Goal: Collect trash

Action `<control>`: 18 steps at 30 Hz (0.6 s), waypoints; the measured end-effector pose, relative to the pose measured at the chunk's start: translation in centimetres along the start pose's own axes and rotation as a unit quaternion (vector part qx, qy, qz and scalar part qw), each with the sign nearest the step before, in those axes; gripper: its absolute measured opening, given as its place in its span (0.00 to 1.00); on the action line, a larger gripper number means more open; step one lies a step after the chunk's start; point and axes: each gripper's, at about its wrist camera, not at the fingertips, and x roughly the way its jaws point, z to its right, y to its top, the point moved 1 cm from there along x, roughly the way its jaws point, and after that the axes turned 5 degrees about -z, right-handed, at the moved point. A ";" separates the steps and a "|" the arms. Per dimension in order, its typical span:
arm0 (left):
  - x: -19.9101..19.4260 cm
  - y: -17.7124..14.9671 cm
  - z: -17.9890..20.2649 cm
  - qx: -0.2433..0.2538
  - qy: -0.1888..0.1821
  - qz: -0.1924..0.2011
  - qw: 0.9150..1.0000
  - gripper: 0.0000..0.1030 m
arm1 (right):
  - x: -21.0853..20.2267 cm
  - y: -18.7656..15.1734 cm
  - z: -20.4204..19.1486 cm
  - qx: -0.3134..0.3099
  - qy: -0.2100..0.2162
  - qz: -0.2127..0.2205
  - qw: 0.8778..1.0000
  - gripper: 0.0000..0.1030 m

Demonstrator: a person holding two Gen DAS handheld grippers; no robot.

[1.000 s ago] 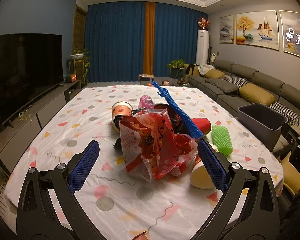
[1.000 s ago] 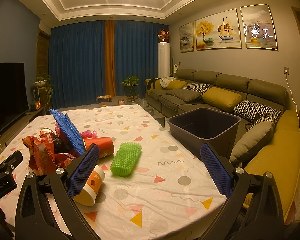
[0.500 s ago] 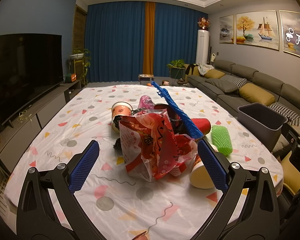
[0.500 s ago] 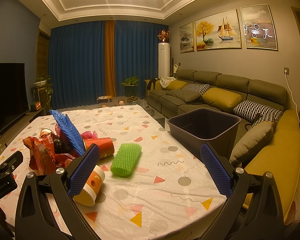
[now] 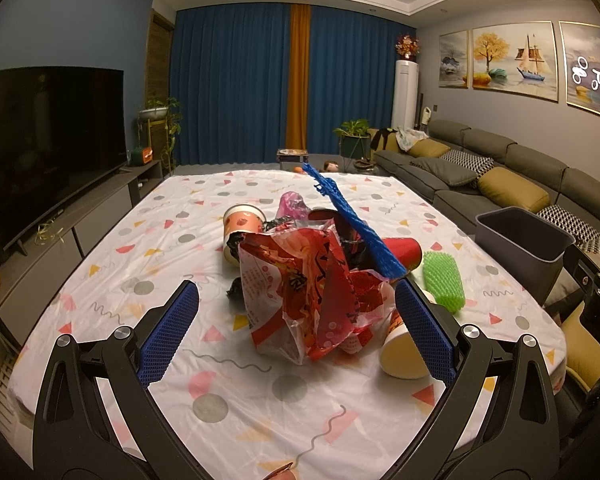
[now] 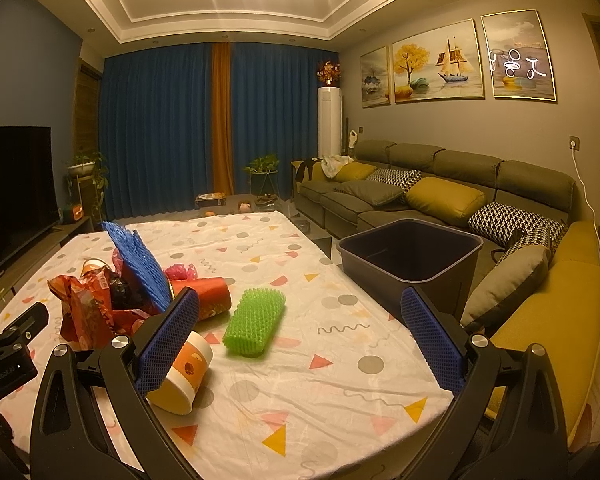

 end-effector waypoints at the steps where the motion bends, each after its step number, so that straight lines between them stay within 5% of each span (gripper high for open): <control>1: -0.3 -0.1 0.5 0.000 0.000 0.000 1.000 0.94 | 0.2 0.0 -0.2 0.000 0.000 0.001 1.000 0.95; 18: -0.4 -0.1 0.6 -0.001 0.000 -0.001 1.000 0.94 | 0.4 -0.1 -0.3 0.000 0.003 0.003 1.000 0.95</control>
